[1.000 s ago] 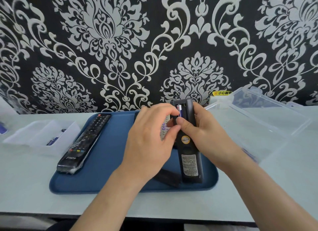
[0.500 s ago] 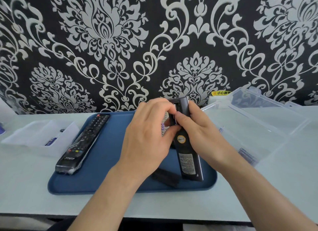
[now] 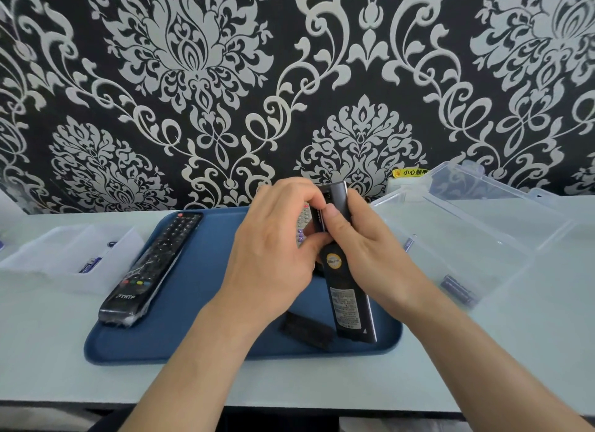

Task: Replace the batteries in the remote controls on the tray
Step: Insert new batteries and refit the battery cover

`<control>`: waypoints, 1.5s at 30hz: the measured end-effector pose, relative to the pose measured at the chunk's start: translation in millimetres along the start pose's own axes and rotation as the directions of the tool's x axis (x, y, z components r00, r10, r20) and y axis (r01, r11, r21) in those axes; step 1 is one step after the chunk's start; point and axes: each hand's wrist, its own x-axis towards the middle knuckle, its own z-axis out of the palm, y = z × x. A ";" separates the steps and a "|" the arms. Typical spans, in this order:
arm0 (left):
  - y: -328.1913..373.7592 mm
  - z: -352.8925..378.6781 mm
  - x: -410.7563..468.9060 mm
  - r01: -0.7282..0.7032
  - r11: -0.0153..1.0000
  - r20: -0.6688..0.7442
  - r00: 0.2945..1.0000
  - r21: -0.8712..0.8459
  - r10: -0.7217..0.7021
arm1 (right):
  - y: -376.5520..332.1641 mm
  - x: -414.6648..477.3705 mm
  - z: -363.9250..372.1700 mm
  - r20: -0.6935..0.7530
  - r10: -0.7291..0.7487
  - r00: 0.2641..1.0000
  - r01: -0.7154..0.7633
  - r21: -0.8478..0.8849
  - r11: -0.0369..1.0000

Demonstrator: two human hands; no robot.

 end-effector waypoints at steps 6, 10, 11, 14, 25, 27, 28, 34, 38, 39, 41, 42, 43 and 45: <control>0.3 -4.3 4.2 0.068 0.997 0.015 0.998 -0.033 -0.067 | 4.9 0.5 1.3 0.000 0.003 1.000 -0.003 0.032 0.999; -0.4 -5.5 4.0 0.073 0.996 0.020 0.997 -0.060 -0.072 | 6.2 0.1 2.2 -0.006 -0.016 1.000 0.016 0.025 1.000; -0.6 -5.5 3.4 0.070 0.995 0.022 0.997 -0.067 -0.069 | 6.8 0.2 2.7 -0.008 -0.028 1.000 0.028 0.011 1.000; -1.4 -5.1 3.3 0.081 0.992 0.031 0.996 -0.097 -0.078 | 7.1 0.8 3.7 -0.015 -0.058 0.998 0.057 -0.013 0.998; -0.8 6.4 -0.5 0.176 0.980 -0.085 0.979 -0.095 -0.185 | 7.6 2.4 -1.3 -0.120 0.059 0.991 -0.037 0.182 0.983; -3.1 5.9 -0.6 0.178 0.975 -0.036 0.982 -0.134 -0.185 | 5.8 2.4 -2.4 -0.135 0.066 0.989 -0.037 0.207 0.978; -4.5 5.6 -1.0 0.157 0.977 0.005 0.987 -0.146 -0.158 | 5.1 1.9 -2.3 -0.133 0.083 0.988 -0.052 0.220 0.974; -13.8 -12.2 -2.9 0.286 0.924 0.115 0.957 -0.252 -0.265 | -10.0 9.4 4.0 0.004 0.247 0.969 -0.227 0.403 0.887; -27.7 -40.0 -1.6 0.440 0.747 0.216 0.897 -0.498 -0.385 | -28.9 31.7 30.1 0.124 0.254 0.959 -0.282 0.463 0.840; -29.4 -45.4 -1.2 0.465 0.697 0.203 0.880 -0.546 -0.429 | -32.3 36.3 38.1 0.137 0.263 0.955 -0.296 0.493 0.818; -42.7 -65.4 -3.6 0.528 0.566 0.167 0.807 -0.633 -0.566 | -39.5 50.4 68.3 0.193 0.301 0.934 -0.358 0.536 0.765; -46.1 -72.8 -2.8 0.558 0.474 0.174 0.752 -0.681 -0.636 | -41.1 54.8 79.6 0.222 0.309 0.925 -0.380 0.538 0.753; -51.3 -82.6 -2.5 0.575 0.406 0.168 0.698 -0.710 -0.696 | -41.6 59.5 92.1 0.249 0.313 0.917 -0.399 0.514 0.759; -76.5 -101.8 -4.9 0.613 0.427 0.085 0.630 -0.665 -0.772 | -43.1 67.2 122.7 0.288 0.325 0.901 -0.429 0.468 0.773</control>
